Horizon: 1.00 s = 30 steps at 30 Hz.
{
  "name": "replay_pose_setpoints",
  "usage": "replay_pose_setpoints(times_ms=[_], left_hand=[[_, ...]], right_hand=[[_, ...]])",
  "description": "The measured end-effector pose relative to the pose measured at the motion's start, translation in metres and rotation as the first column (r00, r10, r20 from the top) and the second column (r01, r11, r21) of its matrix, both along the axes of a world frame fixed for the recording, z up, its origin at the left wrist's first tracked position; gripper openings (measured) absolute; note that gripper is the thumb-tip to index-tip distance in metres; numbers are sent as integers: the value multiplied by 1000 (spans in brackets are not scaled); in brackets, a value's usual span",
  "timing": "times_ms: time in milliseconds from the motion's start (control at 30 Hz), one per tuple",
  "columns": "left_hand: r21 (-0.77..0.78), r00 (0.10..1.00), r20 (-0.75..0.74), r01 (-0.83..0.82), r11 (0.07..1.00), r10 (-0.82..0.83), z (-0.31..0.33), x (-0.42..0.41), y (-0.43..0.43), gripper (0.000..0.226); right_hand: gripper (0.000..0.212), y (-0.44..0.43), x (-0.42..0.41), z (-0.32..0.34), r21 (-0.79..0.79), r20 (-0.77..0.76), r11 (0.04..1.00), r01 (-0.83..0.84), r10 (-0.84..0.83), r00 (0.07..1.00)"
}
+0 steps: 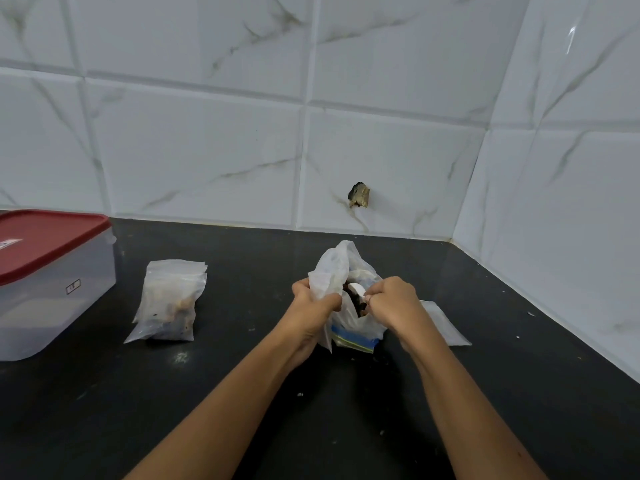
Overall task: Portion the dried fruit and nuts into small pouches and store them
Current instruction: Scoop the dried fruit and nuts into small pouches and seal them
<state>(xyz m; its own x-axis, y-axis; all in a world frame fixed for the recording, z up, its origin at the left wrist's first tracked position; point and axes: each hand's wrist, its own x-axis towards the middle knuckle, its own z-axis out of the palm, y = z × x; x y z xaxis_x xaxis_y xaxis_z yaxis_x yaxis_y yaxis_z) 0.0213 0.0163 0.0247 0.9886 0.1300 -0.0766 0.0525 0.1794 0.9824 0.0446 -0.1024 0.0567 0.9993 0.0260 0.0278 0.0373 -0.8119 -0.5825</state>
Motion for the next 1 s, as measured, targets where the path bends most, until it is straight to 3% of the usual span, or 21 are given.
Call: replay_pose_setpoints(times_ms=[233, 400, 600, 800, 1000], left_hand=[[-167, 994, 85, 82, 983, -68, 1, -5, -5, 49], [-239, 992, 127, 50, 970, -20, 1, -5, -7, 48], [-187, 989, 145, 37, 982, -10, 3, -5, -7, 48], [-66, 986, 158, 63, 996, -52, 3, -4, -6, 50], [-74, 988, 153, 47, 996, -36, -1, -2, -3, 51]], right_hand=[[27, -5, 8, -1, 212, -146, 976, 52, -21, 989], [26, -5, 11, -1, 272, -93, 958, 91, -68, 993], [27, -3, 5, 1, 268, -11, 963, 32, -30, 999], [23, -6, 12, 1, 467, -145, 876, 119, -57, 988], [24, -1, 10, 2, 395, -214, 915, 77, 10, 977]])
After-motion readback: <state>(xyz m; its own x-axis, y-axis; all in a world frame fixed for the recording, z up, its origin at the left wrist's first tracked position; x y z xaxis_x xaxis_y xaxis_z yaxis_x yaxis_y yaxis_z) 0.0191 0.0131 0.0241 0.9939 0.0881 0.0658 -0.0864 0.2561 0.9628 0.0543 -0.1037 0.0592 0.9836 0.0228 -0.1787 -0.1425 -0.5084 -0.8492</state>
